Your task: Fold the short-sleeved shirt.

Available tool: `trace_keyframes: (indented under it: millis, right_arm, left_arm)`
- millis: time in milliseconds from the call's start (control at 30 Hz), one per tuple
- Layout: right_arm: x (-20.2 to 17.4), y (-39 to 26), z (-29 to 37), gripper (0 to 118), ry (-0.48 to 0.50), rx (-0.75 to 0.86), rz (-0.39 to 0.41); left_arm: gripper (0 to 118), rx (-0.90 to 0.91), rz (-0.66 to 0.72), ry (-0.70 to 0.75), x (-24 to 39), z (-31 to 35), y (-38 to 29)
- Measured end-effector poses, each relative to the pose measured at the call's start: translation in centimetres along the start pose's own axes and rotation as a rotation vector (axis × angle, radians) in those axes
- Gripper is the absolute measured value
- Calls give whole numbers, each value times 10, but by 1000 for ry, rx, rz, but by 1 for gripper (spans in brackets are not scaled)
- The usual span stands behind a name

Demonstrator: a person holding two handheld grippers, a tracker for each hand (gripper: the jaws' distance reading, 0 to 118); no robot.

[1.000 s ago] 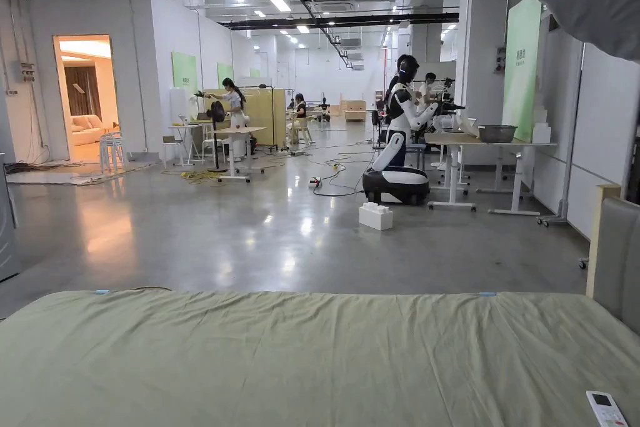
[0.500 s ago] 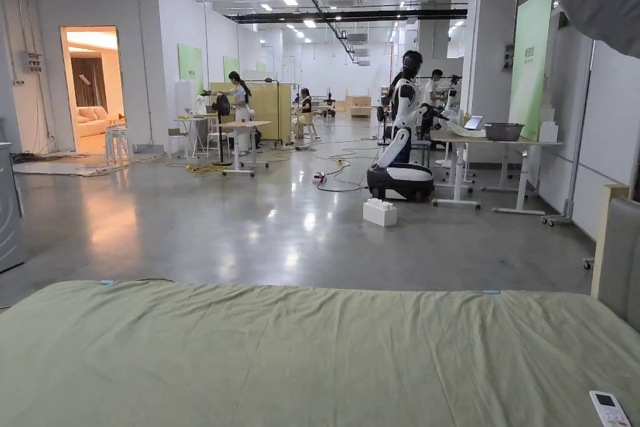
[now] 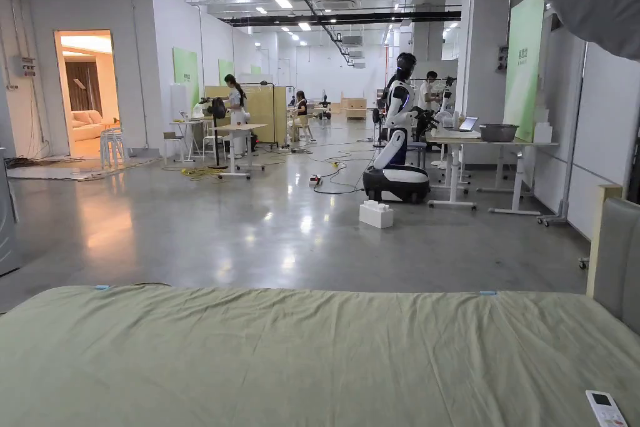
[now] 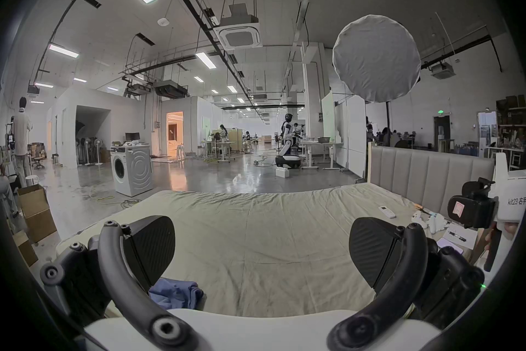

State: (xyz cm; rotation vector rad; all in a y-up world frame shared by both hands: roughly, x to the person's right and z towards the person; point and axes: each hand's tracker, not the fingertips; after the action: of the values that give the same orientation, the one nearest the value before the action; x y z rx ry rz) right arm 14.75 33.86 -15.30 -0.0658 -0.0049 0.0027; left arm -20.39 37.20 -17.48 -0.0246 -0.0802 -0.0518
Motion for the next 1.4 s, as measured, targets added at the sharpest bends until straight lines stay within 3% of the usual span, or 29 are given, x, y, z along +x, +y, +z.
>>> trace_keyframes:
  millis: [467,1400]
  right_arm:
    - [7,4,4,118,-4,-3,-48]
    - [-1,9,4,118,24,1,-16]
  left_arm:
    - [118,2,18,11,-4,2,2]
    - [118,12,52,0,-8,5,9]
